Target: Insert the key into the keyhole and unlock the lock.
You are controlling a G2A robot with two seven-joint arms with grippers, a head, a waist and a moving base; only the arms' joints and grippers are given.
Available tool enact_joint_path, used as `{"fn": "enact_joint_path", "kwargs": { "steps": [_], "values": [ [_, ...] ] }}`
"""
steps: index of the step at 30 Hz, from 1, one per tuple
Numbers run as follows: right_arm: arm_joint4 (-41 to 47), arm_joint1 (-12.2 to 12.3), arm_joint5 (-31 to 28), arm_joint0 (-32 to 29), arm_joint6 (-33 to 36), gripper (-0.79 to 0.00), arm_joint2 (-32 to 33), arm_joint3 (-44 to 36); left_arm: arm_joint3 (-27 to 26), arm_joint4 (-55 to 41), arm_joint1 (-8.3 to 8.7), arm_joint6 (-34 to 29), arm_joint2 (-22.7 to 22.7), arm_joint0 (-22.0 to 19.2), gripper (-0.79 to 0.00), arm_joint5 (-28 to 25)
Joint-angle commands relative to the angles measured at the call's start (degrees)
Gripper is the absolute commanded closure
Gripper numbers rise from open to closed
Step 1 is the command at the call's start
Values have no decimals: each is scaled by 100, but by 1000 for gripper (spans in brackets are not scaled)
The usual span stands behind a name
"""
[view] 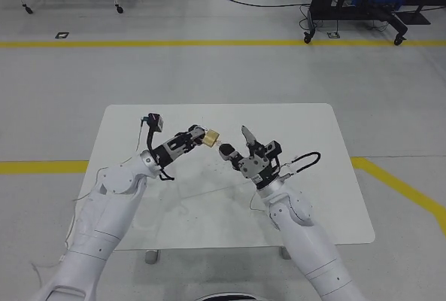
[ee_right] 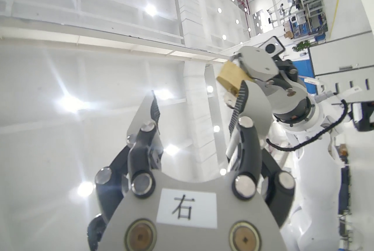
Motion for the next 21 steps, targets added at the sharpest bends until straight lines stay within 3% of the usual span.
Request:
{"fn": "enact_joint_path", "kwargs": {
  "steps": [1, 3, 9, 13, 15, 16, 18, 19, 20, 21],
  "values": [
    [-873, 56, -427, -148, -275, -785, 228, -188, 39, 334, 1, -104, 124, -107, 0, 322],
    [-1774, 107, -720, -337, -827, -785, 487, -408, 71, 735, -1, -127, 266, -193, 0, 516],
    [-3168, 171, -830, -808, -1787, -785, 842, -1104, 265, 1623, -43, -286, 744, -478, 0, 1120],
    [-3168, 171, -830, -808, -1787, -785, 842, -1104, 352, 1860, -70, -225, 883, -581, 0, 1250],
    [-3168, 171, -830, -808, -1787, -785, 842, -1104, 384, 1862, -79, -205, 906, -597, -274, 1242],
    [-3168, 171, -830, -808, -1787, -785, 842, -1104, 403, 1882, -82, -217, 918, -613, -332, 1256],
    [-3168, 171, -830, -808, -1787, -785, 842, -1104, 440, 1972, -84, -283, 960, -659, -619, 1302],
    [-3168, 171, -830, -808, -1787, -785, 842, -1104, 455, 2017, -86, -304, 981, -677, -727, 1317],
    [-3168, 171, -830, -808, -1787, -785, 842, -1104, 470, 2048, -88, -319, 999, -689, -785, 1338],
    [-3168, 171, -830, -808, -1787, -785, 842, -1104, 482, 2076, -91, -329, 1015, -700, -785, 1360]
  ]
}}
